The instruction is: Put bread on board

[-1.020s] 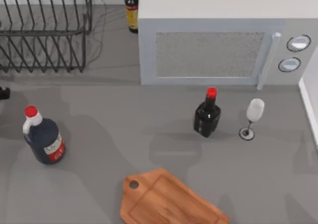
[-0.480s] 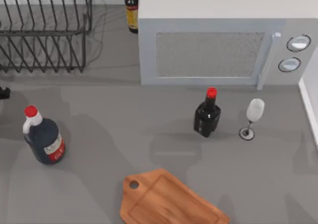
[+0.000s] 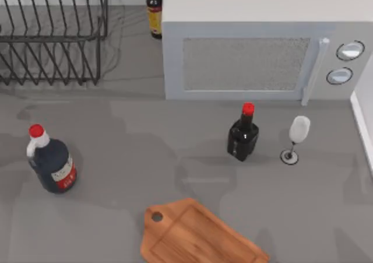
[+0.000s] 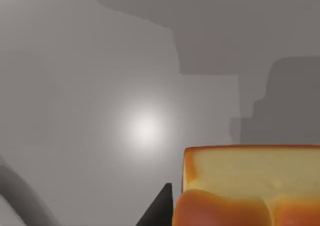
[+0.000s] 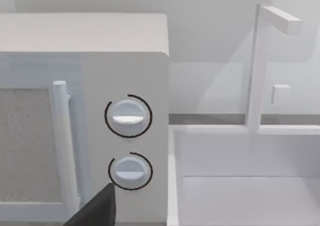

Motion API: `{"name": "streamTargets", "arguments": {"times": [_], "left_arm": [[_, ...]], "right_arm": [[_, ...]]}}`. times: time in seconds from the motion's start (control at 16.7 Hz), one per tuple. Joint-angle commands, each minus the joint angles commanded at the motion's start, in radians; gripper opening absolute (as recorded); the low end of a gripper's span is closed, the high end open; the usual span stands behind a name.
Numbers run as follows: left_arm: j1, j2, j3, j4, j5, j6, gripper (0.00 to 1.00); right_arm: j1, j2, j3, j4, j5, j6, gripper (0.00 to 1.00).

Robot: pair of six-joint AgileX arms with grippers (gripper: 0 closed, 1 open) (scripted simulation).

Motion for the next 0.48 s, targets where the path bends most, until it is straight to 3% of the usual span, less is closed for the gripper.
{"name": "streamTargets", "arguments": {"times": [0.48], "left_arm": [[-0.006, -0.021, 0.043, -0.044, -0.004, 0.010, 0.00]], "right_arm": [[0.000, 0.000, 0.000, 0.000, 0.000, 0.000, 1.00]]}}
